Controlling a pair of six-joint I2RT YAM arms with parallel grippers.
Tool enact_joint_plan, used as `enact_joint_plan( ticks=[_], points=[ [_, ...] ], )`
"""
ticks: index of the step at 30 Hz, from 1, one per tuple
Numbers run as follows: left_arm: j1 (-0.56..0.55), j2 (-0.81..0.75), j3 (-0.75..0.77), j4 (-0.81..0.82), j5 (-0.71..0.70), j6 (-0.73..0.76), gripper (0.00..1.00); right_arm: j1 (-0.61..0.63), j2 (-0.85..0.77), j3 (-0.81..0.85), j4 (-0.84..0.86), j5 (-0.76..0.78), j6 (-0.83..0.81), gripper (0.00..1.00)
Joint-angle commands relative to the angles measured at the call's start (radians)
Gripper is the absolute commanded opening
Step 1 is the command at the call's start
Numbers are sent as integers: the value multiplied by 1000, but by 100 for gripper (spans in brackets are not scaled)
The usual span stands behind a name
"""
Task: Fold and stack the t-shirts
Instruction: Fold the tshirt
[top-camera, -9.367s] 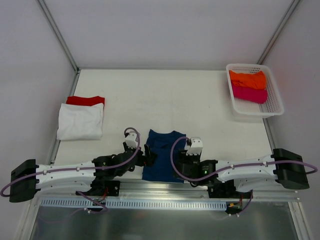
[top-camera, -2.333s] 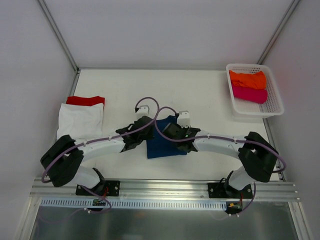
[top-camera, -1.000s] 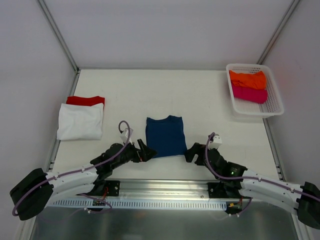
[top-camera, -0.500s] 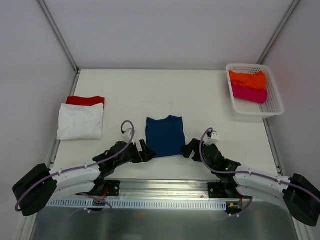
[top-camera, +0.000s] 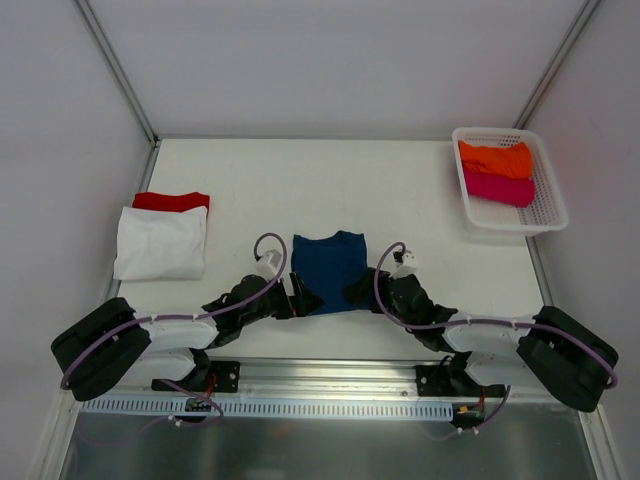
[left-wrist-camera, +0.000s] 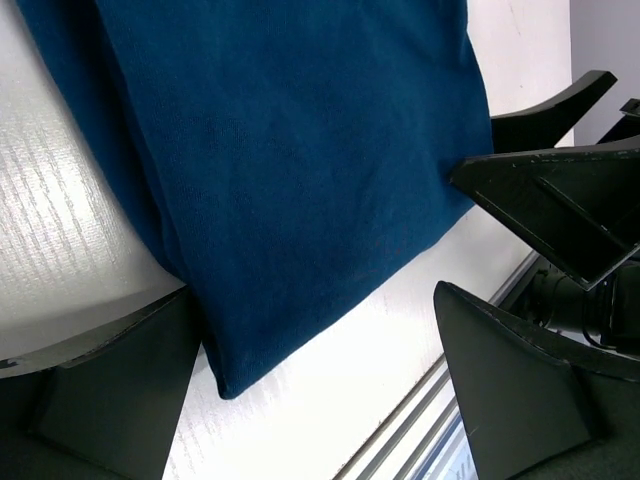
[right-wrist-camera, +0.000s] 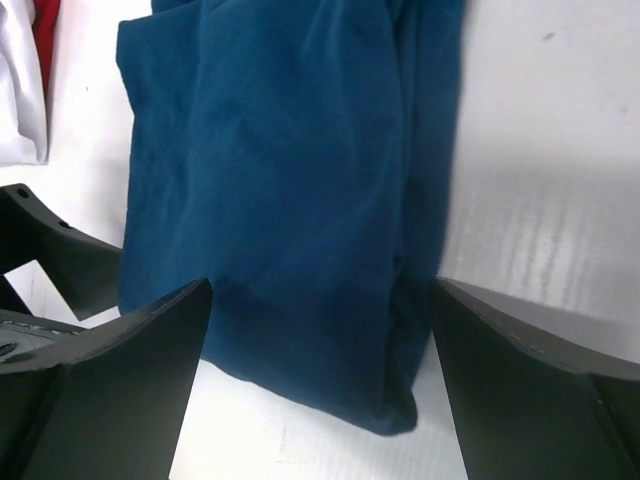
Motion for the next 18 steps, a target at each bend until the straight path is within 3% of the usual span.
enact_joint_plan(
  ticks=[1,6,10,18],
  points=[
    [12,11,2,-67,13,10,99,-3,57,29,104,-52,14,94],
    [15,-92,8,-184,-27,36,97,-3,103,44,127,-61,14,94],
    [18,-163,36,-314,-93,51,70,-3,128,55,144,-71,10,94],
    [24,-161,38,-341,-104,65,56,4,192,73,210,-109,17,92]
  ],
)
